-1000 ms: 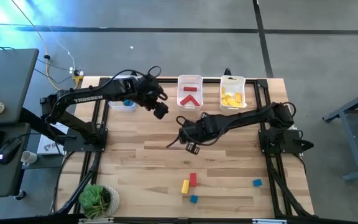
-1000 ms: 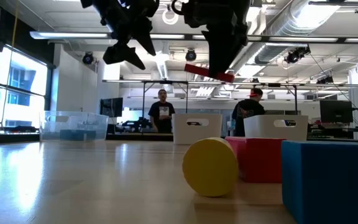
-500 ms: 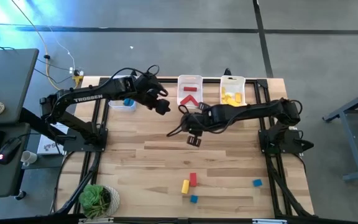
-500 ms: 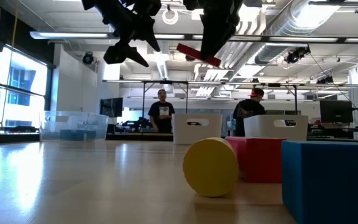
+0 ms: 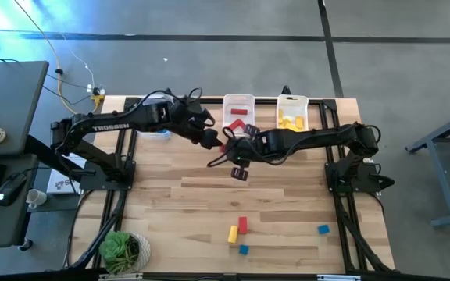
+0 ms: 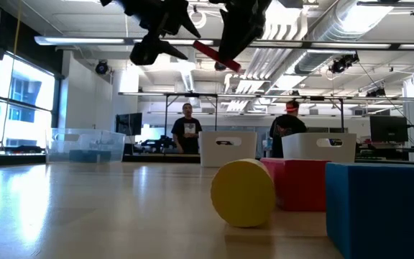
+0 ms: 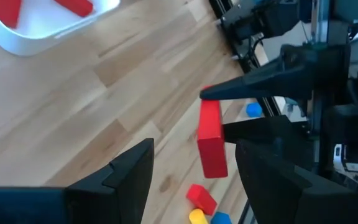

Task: Sort & place blocks by color
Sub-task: Put the red block into the left white bin

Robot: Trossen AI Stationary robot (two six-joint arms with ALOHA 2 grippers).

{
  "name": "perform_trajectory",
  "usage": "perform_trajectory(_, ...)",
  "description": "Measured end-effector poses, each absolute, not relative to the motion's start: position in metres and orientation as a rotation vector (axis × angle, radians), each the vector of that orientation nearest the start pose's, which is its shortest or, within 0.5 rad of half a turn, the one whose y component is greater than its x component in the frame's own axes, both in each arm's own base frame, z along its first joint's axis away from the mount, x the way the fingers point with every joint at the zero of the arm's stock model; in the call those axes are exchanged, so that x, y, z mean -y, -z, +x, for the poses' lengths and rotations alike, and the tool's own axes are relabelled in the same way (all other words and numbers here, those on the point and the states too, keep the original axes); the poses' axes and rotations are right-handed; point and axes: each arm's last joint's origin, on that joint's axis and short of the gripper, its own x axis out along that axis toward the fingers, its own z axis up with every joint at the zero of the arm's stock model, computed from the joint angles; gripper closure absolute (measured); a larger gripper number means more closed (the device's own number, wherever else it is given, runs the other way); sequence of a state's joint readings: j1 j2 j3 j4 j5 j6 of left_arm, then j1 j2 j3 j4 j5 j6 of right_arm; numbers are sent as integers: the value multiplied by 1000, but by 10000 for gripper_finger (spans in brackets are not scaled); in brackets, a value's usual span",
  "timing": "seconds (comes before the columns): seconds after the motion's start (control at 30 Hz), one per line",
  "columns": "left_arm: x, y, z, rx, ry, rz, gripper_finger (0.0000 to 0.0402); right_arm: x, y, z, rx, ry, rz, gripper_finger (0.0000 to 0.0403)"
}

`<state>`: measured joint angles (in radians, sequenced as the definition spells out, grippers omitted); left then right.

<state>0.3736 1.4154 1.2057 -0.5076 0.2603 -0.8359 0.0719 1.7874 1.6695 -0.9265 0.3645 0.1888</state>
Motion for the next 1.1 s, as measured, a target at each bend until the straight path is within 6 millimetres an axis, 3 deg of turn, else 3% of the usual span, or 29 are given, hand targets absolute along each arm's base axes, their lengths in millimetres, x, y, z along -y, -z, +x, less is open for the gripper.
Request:
perform_trajectory(0.5, -94, -310, 289, -607, -384, -1030, 194, -17, -319, 387, -839, 350, -29, 304)
perform_trajectory(1.1, -96, -313, 292, -560, -363, -1003, 340, -16, -319, 386, -830, 410, -61, 304)
